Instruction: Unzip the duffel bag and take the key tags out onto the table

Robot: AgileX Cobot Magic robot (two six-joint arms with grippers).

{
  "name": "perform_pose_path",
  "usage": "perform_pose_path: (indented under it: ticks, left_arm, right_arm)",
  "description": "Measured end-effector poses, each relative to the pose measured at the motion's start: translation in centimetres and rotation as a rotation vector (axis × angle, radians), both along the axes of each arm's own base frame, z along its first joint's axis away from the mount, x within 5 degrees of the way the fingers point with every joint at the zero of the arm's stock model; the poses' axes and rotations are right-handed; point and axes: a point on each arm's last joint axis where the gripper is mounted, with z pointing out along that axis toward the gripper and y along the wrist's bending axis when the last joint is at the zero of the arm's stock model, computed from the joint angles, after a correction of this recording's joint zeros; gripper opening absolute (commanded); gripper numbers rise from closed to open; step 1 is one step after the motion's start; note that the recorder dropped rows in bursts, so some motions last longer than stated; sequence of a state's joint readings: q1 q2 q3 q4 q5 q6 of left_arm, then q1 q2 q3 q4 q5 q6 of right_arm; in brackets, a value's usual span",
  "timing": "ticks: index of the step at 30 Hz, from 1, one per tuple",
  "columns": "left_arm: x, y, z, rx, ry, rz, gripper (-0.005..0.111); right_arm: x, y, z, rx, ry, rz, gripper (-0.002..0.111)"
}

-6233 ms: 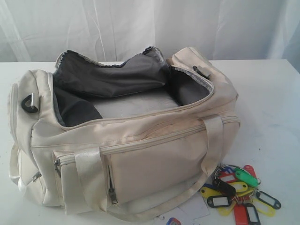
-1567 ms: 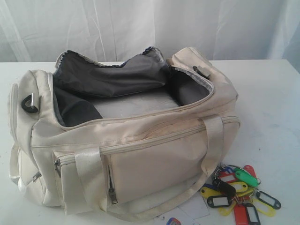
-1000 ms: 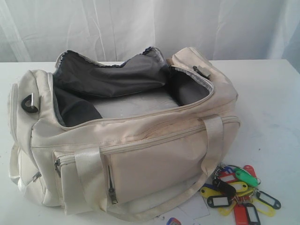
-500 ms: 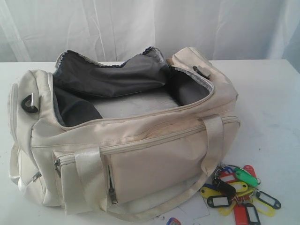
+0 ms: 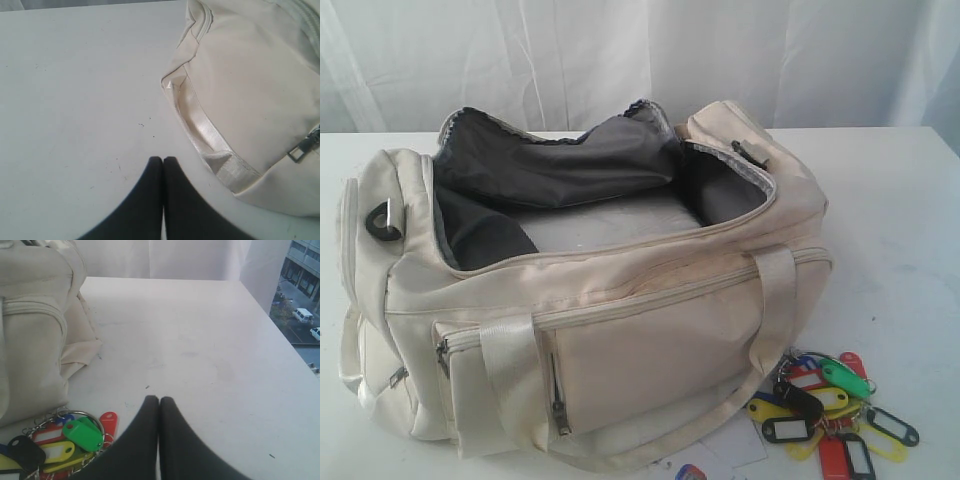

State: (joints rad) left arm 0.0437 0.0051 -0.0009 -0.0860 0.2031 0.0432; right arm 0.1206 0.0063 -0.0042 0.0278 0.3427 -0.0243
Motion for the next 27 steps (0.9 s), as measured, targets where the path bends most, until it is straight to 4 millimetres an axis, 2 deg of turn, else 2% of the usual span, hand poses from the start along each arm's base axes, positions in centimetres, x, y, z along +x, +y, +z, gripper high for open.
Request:
perform_pose_path:
  ticks: [27]
  left_arm:
    - [0.0, 0.0, 0.0, 0.0, 0.0, 0.0, 0.0]
  right_arm:
    - [-0.02, 0.16, 0.0, 0.0, 0.0, 0.03, 0.0]
